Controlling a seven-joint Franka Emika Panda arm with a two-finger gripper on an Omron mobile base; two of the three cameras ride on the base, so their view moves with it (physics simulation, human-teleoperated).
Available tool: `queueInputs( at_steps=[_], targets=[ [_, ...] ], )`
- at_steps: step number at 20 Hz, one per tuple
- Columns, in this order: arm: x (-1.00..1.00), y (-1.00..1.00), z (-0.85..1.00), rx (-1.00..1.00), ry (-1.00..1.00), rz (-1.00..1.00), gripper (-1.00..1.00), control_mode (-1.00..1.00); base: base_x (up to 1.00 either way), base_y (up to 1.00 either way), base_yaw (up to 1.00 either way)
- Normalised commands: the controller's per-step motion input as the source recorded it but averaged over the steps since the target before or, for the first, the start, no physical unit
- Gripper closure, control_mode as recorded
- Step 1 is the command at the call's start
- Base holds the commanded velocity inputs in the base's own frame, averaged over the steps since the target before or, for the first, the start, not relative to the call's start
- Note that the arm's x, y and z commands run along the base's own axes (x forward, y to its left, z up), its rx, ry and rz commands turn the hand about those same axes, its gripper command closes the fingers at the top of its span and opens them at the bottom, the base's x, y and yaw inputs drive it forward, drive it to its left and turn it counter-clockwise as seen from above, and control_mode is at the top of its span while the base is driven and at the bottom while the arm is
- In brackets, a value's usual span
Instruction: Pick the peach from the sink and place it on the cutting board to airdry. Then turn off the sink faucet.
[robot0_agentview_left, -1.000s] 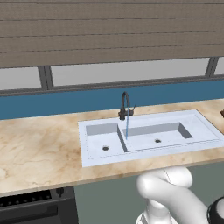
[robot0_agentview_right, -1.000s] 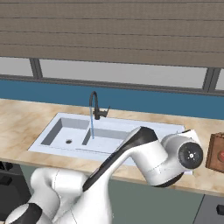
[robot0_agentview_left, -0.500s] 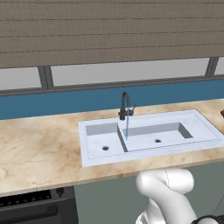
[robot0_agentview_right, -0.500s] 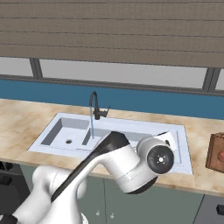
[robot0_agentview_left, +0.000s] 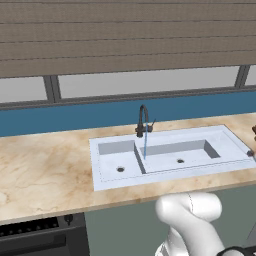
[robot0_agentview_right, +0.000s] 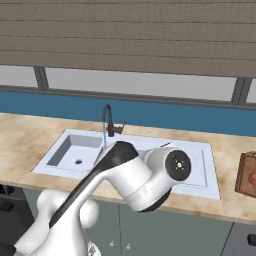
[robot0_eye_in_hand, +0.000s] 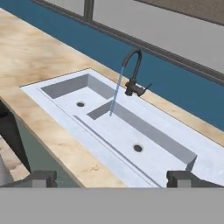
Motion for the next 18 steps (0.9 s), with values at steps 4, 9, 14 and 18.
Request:
queueInputs(
  at_steps=[4, 9, 14, 18],
  targets=[
    [-0.25, 0.53, 0.12, 0.11, 0.02, 0.25, -1.00, -1.00, 0.00, 0.00, 0.00],
    [-0.25, 0.67, 0.10, 0.02, -0.22, 0.02, -1.00, -1.00, 0.00, 0.00, 0.00],
    [-0.29, 0.53, 0.02, 0.09, -0.29, -0.14, -1.00, -1.00, 0.00, 0.00, 0.00],
    [-0.03, 0.26, 0.14, 0.30, -0.03, -0.01, -1.00, -1.00, 0.00, 0.00, 0.00]
  ],
)
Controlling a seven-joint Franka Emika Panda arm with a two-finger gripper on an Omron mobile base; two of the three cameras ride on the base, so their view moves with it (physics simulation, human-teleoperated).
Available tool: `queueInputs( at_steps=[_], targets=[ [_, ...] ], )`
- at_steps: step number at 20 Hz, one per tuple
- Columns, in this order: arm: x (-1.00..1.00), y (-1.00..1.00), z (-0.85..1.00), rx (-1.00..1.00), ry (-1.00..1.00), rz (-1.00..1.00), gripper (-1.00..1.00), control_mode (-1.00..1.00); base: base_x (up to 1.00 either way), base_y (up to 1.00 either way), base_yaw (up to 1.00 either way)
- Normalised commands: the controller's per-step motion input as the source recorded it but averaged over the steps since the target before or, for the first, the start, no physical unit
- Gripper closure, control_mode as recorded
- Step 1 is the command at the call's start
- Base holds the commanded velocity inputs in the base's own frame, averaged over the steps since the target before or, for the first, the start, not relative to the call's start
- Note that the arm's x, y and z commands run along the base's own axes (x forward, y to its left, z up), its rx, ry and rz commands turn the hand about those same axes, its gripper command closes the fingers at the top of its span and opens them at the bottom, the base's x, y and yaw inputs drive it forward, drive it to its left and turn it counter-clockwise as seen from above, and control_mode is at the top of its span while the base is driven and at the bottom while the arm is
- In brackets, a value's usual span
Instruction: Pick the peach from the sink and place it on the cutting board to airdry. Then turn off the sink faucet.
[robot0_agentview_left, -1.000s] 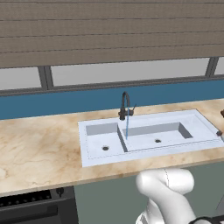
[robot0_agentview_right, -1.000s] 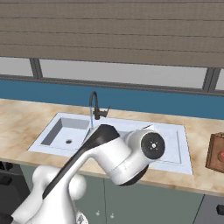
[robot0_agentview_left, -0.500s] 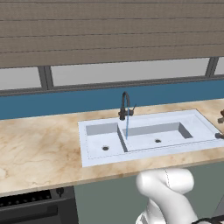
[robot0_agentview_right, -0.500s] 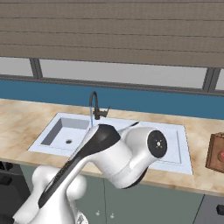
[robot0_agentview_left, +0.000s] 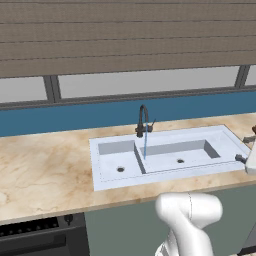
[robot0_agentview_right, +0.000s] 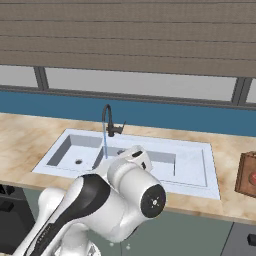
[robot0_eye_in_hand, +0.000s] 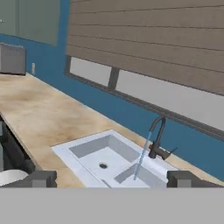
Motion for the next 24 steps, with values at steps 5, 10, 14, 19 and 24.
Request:
queueInputs(
  at_steps=[5, 10, 14, 19, 24],
  targets=[
    [0.00, 0.16, 0.02, 0.17, 0.00, 0.06, -1.00, -1.00, 0.00, 0.00, 0.00],
    [0.14, 0.01, 0.00, 0.09, 0.00, 0.12, -1.00, -1.00, 0.00, 0.00, 0.00],
    [0.31, 0.00, 0.00, 0.11, 0.01, 0.15, -1.00, -1.00, 0.00, 0.00, 0.00],
    [0.29, 0.07, 0.00, 0.03, 0.00, 0.08, -1.00, -1.00, 0.00, 0.00, 0.00],
    [0.35, 0.15, 0.00, 0.00, 0.00, 0.00, -1.00, -1.00, 0.00, 0.00, 0.00]
  ],
)
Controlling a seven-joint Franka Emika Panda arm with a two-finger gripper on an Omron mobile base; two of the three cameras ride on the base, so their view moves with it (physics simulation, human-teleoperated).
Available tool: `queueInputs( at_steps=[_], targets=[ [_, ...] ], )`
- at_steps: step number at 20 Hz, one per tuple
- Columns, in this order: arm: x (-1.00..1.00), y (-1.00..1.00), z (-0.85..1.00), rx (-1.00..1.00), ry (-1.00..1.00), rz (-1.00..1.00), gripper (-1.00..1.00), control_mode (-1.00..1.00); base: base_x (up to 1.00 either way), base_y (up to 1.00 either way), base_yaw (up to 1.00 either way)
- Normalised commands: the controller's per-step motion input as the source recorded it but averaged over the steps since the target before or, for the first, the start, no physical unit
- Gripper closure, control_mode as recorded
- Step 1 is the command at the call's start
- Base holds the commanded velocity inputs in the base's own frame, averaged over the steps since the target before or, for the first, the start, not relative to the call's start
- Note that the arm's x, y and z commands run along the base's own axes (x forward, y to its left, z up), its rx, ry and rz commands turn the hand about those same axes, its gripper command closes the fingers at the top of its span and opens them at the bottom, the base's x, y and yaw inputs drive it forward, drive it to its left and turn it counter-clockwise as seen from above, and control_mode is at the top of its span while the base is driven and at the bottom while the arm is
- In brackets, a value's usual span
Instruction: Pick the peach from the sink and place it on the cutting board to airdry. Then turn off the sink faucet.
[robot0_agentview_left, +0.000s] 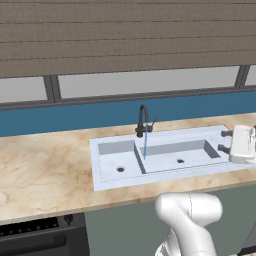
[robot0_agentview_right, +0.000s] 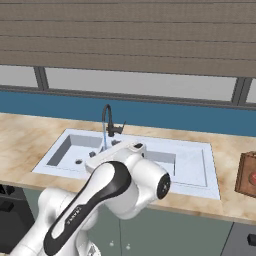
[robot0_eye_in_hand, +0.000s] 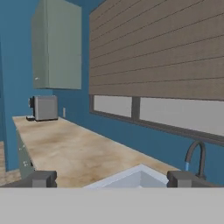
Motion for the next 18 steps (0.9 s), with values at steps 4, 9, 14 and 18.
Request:
queueInputs(
  at_steps=[4, 9, 14, 18],
  targets=[
    [0.37, 0.20, -0.04, 0.00, 0.00, -0.02, -1.00, -1.00, 0.00, 0.00, 0.00],
    [0.34, 0.21, -0.14, 0.00, 0.00, -0.05, -1.00, -1.00, 0.00, 0.00, 0.00],
    [0.17, 0.14, -0.20, 0.00, 0.00, -0.03, -1.00, -1.00, 0.00, 0.00, 0.00],
    [0.33, 0.12, -0.03, 0.00, 0.00, 0.00, -1.00, -1.00, 0.00, 0.00, 0.00]
  ],
)
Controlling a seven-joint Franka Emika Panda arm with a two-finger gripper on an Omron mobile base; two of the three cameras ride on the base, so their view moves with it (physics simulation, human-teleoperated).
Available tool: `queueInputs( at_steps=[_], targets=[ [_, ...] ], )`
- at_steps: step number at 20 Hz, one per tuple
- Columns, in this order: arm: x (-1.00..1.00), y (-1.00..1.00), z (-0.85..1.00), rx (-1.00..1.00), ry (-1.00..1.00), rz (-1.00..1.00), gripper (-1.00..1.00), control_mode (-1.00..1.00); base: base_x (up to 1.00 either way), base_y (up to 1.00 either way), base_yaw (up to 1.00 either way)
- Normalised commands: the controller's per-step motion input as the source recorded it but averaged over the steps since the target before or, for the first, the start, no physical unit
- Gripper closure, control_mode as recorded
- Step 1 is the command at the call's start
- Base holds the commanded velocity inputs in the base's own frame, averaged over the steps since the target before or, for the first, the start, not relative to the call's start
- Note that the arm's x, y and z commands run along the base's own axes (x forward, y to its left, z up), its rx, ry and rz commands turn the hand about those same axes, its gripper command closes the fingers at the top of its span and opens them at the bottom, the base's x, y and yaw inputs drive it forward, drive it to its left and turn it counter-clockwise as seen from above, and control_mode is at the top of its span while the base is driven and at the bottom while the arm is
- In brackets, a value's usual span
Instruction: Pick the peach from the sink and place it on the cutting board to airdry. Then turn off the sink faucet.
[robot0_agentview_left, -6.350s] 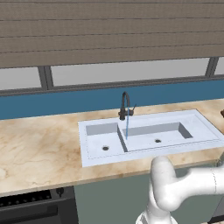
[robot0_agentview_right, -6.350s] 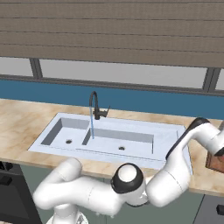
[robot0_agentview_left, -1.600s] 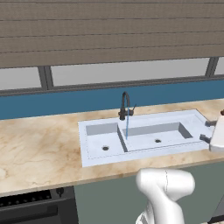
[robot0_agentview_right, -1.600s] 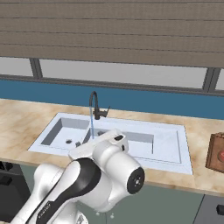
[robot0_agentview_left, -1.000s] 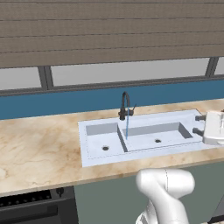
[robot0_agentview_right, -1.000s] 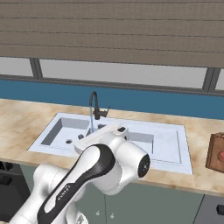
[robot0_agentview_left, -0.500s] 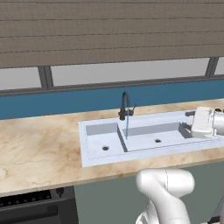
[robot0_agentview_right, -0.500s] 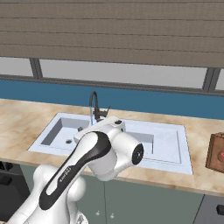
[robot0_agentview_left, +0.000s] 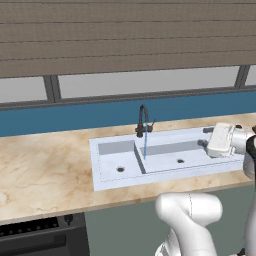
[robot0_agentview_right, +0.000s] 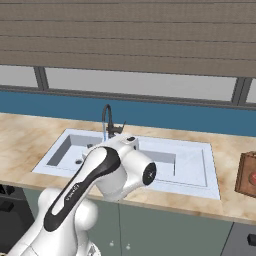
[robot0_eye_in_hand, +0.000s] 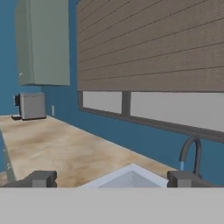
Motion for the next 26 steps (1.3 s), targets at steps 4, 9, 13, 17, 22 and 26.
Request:
queueInputs(
  at_steps=[4, 9, 13, 17, 22, 26],
  targets=[
    [0.31, 0.10, -0.03, -0.02, 0.00, 0.00, -1.00, -1.00, 0.00, 0.00, 0.00],
    [0.29, 0.06, -0.15, -0.02, 0.02, 0.00, -1.00, -1.00, 0.00, 0.00, 0.00],
    [0.31, 0.00, -0.16, 0.00, 0.05, 0.00, -1.00, -1.00, 0.00, 0.00, 0.00],
    [0.33, 0.00, -0.12, 0.00, 0.04, 0.00, -1.00, -1.00, 0.00, 0.00, 0.00],
    [0.30, 0.00, -0.10, 0.00, 0.02, 0.00, -1.00, -1.00, 0.00, 0.00, 0.00],
    [0.27, 0.00, -0.09, 0.00, 0.00, 0.00, -1.00, -1.00, 0.00, 0.00, 0.00]
  ],
)
